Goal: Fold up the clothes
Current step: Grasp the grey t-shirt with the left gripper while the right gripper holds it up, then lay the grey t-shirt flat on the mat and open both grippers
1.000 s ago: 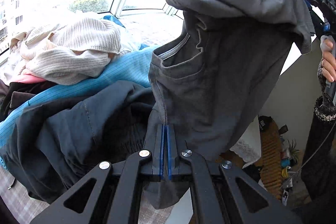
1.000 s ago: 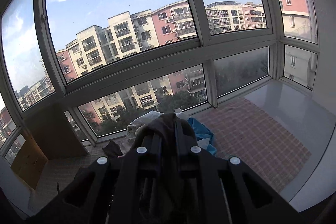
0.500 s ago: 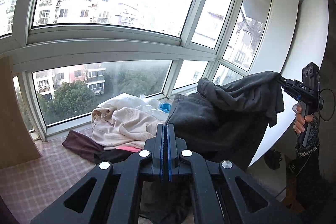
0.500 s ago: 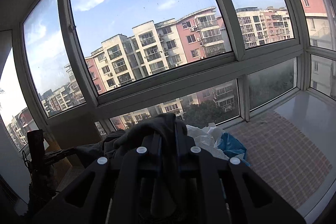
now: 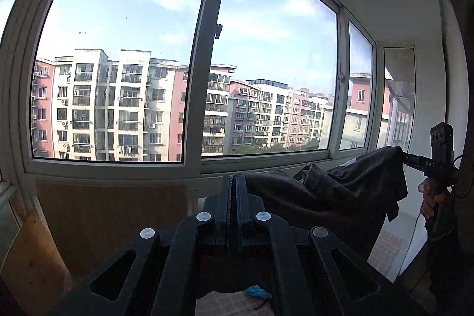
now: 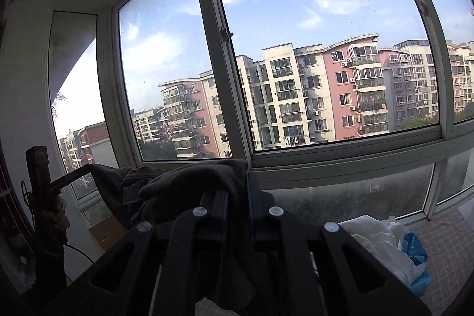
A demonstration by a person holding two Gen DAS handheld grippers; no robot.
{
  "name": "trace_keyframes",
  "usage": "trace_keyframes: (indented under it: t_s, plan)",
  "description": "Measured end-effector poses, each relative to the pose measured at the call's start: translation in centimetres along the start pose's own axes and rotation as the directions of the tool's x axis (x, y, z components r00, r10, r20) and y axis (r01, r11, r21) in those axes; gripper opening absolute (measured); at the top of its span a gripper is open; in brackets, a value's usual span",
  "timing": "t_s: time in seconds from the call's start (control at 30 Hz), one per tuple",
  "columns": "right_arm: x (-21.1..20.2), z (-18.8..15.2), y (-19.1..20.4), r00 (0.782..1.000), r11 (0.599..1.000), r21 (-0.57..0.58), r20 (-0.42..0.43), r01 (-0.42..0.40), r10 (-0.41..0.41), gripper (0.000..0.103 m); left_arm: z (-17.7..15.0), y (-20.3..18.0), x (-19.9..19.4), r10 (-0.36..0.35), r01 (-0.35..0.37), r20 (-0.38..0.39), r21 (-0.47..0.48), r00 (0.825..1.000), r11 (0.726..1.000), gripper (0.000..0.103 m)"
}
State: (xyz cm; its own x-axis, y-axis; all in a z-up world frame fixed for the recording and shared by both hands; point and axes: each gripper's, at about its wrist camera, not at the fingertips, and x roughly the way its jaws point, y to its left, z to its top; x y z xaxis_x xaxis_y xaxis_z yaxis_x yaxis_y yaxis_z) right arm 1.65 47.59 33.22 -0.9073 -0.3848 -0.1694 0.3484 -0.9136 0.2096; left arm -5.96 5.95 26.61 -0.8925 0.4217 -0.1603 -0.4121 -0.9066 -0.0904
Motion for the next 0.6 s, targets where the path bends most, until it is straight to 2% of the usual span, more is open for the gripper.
trace_keyframes:
  t_s: [0.07,0.17,0.27,0.4,0.53,0.6]
  plan:
    - [1.0,-0.9,3.0,1.0,1.0,0.007,-0.001,-0.015,0.015,0.01,0.0,2.1,-2.1,0.025,-0.025,0.0,0.026,1.0,0.999,0.002]
    - [2.4,-3.0,7.1,0.999,0.999,0.032,-0.007,-0.039,0.039,0.01,-0.2,4.8,-5.4,0.027,-0.027,-0.003,0.055,1.0,0.998,0.002]
    - [3.5,-5.3,9.5,0.996,0.992,0.095,-0.044,-0.078,0.083,0.01,-0.3,7.0,-8.3,0.015,-0.015,0.002,0.078,1.0,0.997,0.002]
    - [4.2,-6.8,12.1,0.989,0.987,0.116,-0.081,-0.115,0.124,0.01,-0.4,9.4,-10.6,0.027,-0.028,0.012,0.106,1.0,0.994,0.002]
    - [7.3,-7.9,11.9,0.986,0.987,0.13,-0.126,-0.094,0.111,0.01,-0.3,12.3,-9.9,0.067,-0.065,-0.017,0.095,0.998,0.993,0.002]
    - [10.2,-9.5,10.9,0.981,0.987,0.144,-0.17,-0.068,0.092,0.01,-1.7,14.2,-6.9,0.103,-0.099,-0.066,0.072,0.992,0.993,0.002]
